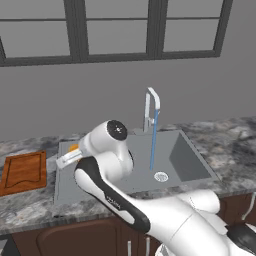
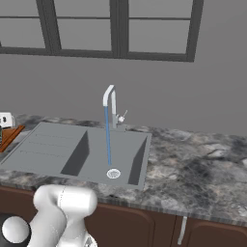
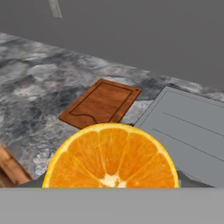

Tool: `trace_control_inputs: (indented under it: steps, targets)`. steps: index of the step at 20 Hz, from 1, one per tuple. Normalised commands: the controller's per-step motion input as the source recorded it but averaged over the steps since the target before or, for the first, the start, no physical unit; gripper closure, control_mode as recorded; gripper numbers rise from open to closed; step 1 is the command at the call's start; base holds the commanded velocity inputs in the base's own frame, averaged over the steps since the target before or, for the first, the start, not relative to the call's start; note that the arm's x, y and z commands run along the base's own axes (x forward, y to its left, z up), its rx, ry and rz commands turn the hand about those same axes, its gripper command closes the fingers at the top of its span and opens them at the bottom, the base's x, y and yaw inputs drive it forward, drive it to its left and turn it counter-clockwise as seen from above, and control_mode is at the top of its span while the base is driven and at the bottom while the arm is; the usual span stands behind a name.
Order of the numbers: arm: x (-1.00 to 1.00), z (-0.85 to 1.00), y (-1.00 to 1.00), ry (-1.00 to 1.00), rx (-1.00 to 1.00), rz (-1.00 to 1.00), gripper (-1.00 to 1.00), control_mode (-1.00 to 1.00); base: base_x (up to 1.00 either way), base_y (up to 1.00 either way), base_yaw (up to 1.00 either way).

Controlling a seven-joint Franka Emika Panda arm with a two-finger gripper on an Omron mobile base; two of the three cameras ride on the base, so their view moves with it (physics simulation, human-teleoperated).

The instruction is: Pick the orange from the sink and place it on the cutting board to airdry. Then turn off the sink faucet.

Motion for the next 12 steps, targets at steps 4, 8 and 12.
trace_control_inputs:
  steps: [4,8,12]
  targets:
    - [0.35,-0.24,0.68,0.05,-0.15,0.00,1.00,-1.00,0.00,0.00,0.00]
    - [0.26,-0.34,0.60,0.01,-0.15,0.00,1.00,-1.00,0.00,0.00,0.00]
    - [0.27,-0.26,0.56,0.00,-0.03,0.00,1.00,-1.00,0.00,0.00,0.00]
